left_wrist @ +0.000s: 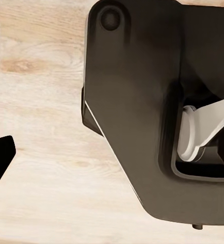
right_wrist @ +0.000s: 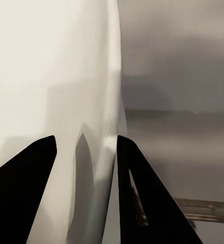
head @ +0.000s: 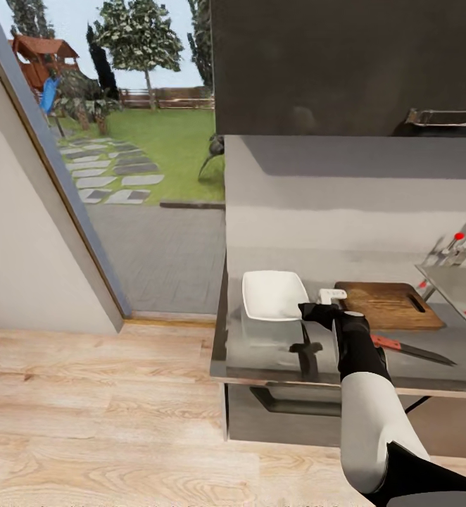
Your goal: In the kitchen, take the Vidalia onion out of the sink, dice it on the chopping board with the paring knife, put the diced onion into the bowl on the countertop, then place both the paring knife and the chopping board into the sink.
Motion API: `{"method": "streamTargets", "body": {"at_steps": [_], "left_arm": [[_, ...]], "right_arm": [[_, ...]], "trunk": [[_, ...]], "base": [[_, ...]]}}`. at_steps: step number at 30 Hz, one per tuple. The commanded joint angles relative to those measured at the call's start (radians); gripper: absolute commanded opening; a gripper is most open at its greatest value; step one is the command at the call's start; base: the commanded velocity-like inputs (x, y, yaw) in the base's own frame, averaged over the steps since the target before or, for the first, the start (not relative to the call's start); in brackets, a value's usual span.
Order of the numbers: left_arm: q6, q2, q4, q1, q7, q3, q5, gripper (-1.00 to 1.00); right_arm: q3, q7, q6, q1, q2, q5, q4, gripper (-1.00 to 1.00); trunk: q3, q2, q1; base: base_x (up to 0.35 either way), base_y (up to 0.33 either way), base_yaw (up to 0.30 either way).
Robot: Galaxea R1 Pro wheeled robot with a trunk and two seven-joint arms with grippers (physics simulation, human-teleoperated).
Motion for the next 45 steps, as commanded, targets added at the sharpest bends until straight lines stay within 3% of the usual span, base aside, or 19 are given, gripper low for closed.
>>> {"method": "streamTargets", "body": {"at_steps": [1,15,34,45], "left_arm": [[-0.001,-0.001,-0.002,0.001,-0.001,0.002,0.002,1.0],[-0.001,-0.001,-0.002,0.0,-0.001,0.002,0.002,1.0],[-0.001,0.0,-0.001,0.0,-0.001,0.002,0.002,1.0],[-0.001,0.0,-0.001,0.0,-0.001,0.002,0.002,1.0]], "right_arm": [[-0.007,0.008,-0.003,-0.001,0.001,0.03,0.008,-1.0],[-0.007,0.008,-0.003,-0.001,0.001,0.03,0.008,-1.0],[-0.007,0.008,-0.003,-0.001,0.001,0.03,0.008,-1.0],[-0.007,0.008,-0.003,-0.001,0.001,0.03,0.008,-1.0]], "trunk": [[-0.004,-0.001,0.001],[-0.015,-0.001,0.001],[0.011,-0.001,0.001],[0.013,-0.001,0.001]], "base": [[0.0,0.0,0.0],[0.0,0.0,0.0],[0.0,0.0,0.0],[0.0,0.0,0.0]]}}
